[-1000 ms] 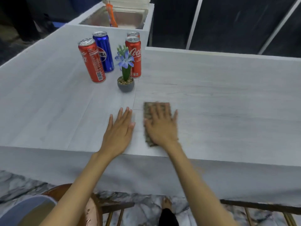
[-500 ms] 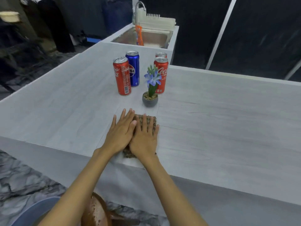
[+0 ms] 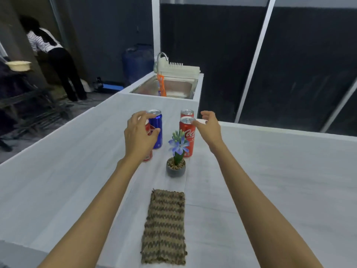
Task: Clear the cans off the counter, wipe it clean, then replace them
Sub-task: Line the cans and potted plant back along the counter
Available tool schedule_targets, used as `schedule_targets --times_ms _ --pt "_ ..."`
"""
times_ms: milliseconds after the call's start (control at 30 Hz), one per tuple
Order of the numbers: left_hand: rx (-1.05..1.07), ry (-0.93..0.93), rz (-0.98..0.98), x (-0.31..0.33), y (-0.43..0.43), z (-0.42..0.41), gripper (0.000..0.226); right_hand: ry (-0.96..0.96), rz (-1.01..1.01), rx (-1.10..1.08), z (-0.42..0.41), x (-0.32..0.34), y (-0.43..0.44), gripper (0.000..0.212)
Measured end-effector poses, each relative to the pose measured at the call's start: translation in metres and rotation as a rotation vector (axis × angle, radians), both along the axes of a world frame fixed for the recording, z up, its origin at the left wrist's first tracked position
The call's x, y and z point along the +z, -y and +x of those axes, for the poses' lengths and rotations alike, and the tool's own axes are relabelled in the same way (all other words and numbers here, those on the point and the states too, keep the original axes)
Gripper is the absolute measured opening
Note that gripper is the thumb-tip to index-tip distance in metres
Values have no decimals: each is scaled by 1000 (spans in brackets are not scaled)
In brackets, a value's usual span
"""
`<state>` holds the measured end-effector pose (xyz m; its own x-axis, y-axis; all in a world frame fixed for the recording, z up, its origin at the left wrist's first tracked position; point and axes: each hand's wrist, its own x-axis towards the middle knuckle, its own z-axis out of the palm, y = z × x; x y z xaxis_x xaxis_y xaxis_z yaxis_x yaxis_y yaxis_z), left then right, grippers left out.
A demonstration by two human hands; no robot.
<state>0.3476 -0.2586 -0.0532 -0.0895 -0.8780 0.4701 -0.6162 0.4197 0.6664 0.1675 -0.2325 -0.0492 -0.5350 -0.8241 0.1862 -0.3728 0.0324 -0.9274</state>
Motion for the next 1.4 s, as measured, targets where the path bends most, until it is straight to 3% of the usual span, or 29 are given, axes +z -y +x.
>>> schedule_targets --times_ms 100,233,400,667,833,1100,1400 --pt "67 4 83 -5 26 -7 56 54 130 108 -8 -19 27 60" --pt "75 -81 178 -21 42 -9 61 99 147 195 -8 -37 45 72" --pt "85 -214 215 -38 49 -8 69 47 135 167 -8 -56 49 70" --pt "-1 -248 118 -38 35 -15 67 52 22 16 -32 -60 26 69" --pt "-184 -212 -15 14 20 -44 67 41 -23 -84 -81 -40 -6 67" --pt "-524 -79 12 63 -19 -176 63 -18 -54 -193 -191 0 -58 64" --pt "-569 -141 246 29 -45 -359 65 -97 56 -295 -351 0 -108 66"
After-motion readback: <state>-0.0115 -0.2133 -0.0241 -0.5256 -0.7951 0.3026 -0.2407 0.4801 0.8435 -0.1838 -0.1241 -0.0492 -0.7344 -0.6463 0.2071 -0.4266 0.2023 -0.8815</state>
